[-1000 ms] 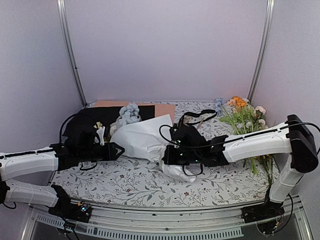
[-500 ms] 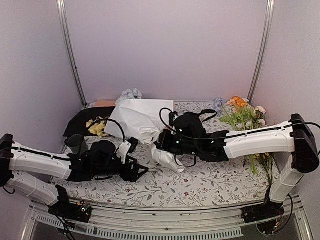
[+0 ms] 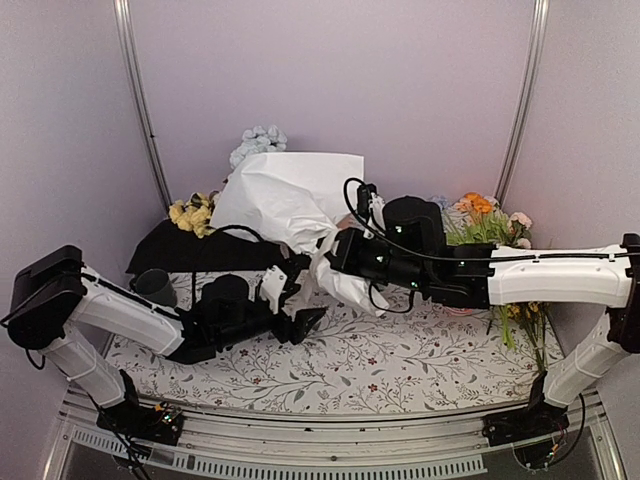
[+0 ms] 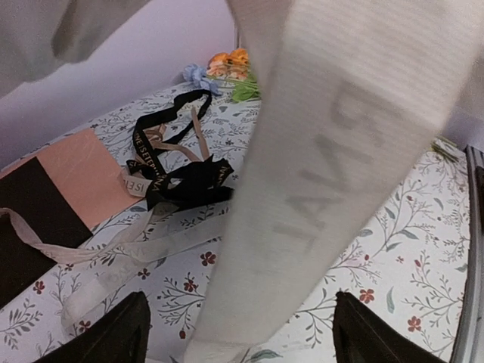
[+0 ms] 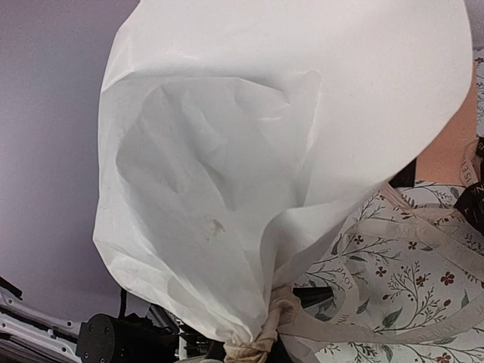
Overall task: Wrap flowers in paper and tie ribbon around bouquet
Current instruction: Place the folded bouquet at the center of the board.
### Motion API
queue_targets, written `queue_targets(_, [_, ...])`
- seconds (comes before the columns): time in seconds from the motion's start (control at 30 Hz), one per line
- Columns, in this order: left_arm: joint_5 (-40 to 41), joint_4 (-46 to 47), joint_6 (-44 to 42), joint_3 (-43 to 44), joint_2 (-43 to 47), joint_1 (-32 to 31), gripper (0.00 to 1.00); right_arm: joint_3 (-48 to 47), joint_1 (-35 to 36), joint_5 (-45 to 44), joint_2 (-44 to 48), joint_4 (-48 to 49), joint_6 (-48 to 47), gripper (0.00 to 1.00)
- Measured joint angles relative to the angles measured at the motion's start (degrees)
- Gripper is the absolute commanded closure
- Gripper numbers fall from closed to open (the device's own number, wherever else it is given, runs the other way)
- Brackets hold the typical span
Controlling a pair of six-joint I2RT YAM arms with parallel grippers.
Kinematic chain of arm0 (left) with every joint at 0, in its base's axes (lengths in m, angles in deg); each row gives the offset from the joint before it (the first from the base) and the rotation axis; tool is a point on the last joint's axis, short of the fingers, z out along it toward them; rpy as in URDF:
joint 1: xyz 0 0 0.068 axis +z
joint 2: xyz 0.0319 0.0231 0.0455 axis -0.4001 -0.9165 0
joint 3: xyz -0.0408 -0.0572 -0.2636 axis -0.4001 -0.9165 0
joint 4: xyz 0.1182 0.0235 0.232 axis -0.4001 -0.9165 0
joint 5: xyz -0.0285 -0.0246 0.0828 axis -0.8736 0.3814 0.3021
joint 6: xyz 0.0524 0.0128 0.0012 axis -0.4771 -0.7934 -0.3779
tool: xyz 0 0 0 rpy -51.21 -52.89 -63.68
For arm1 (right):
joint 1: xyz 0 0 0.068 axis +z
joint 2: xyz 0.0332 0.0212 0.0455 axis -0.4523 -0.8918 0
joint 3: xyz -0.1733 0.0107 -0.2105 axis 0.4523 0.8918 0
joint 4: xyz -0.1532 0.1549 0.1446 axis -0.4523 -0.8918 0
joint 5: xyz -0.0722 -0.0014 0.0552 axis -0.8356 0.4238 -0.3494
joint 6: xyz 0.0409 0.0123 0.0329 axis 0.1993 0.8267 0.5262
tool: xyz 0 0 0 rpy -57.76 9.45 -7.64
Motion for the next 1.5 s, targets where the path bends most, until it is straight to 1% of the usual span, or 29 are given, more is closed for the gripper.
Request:
queue_targets(0.03, [0.9, 0.4, -0.4, 0.8, -1.1, 0.0, 0.32, 0.0, -0.1, 0.0, 0.3, 0.0, -0.3, 1.00])
queue_targets(0.07, [1.9, 0.5, -0.9, 1.7, -2.3, 0.0, 0.44, 0.0, -0.2, 0.0, 0.6, -0.1, -0.6, 1.00])
queue_targets(0.2, [6.4, -1.3, -1.6, 5.3, -6.9, 0.0, 0.79, 0.0, -0.7, -0.1, 1.8, -0.2, -1.4, 1.00])
queue_targets(0.27, [7.4, -2.5, -1.7, 6.1, -7.6, 0.0, 1.00, 0.3, -1.0, -0.1, 2.6, -0.1, -1.6, 1.00])
queue_targets(0.4, [8.4, -4.1, -2.0, 6.1, -6.9, 0.0, 1.00, 1.8, -1.6, -0.1, 4.2, 0.0, -1.6, 1.00])
queue_targets(0.5, [8.5, -7.3, -1.1, 5.5, -3.7, 0.0, 1.00, 3.0, -1.7, -0.4, 4.6, 0.1, -1.5, 1.00])
queue_targets(0.7, [8.7, -22.7, 4.5, 5.3, 13.4, -0.1, 1.00, 8.2, -1.6, -2.7, 4.3, -0.6, -0.8, 1.00])
queue_targets(0.77, [8.1, -26.2, 7.1, 5.4, 17.4, -0.1, 1.00, 9.4, -1.0, -4.0, 3.1, -1.0, -0.1, 1.00])
queue_targets(0.83, [7.4, -30.1, 10.5, 5.4, 19.5, -0.1, 1.00, 9.7, -0.2, -5.0, -0.3, -1.5, 1.2, 1.00])
queue_targets(0.87, [7.3, -31.8, 12.2, 5.3, 19.7, -0.1, 1.00, 9.7, 0.1, -5.1, -1.9, -1.7, 1.7, 0.95])
queue_targets(0.9, [7.3, -33.3, 13.6, 5.1, 19.6, 0.0, 1.00, 9.7, 0.6, -5.0, -3.9, -1.8, 2.6, 0.83])
queue_targets(0.93, [7.3, -35.2, 15.5, 4.5, 19.5, 0.3, 1.00, 9.6, 1.3, -5.0, -6.1, -1.9, 3.4, 0.57])
queue_targets(0.97, [7.3, -37.2, 17.5, 3.8, 19.5, 0.7, 1.00, 9.4, 1.9, -4.7, -8.0, -2.1, 4.2, 0.46])
queue_targets(1.07, [7.3, -41.6, 21.8, 1.0, 19.6, 3.0, 1.00, 6.7, 4.2, -1.1, -13.7, -4.6, 4.9, 0.25])
queue_targets(1.2, [7.7, -46.6, 26.1, -2.3, 22.6, 6.9, 1.00, -1.2, 6.4, 7.6, -17.7, -10.2, 2.2, 0.09])
queue_targets(1.23, [7.9, -47.5, 26.7, -2.8, 23.8, 8.3, 1.00, -2.8, 6.8, 9.6, -17.8, -11.3, 1.1, 0.07])
queue_targets(1.33, [8.2, -49.7, 28.1, -3.4, 27.6, 10.4, 1.00, -7.3, 8.0, 15.4, -17.2, -15.4, -4.1, 0.04])
queue_targets(1.43, [8.6, -51.5, 28.9, -3.4, 30.2, 11.2, 1.00, -7.5, 8.5, 19.1, -14.6, -21.0, -9.8, 0.04])
queue_targets(1.5, [8.8, -53.0, 29.1, -3.4, 30.9, 11.2, 1.00, -6.1, 7.8, 20.9, -11.4, -25.8, -14.0, 0.06])
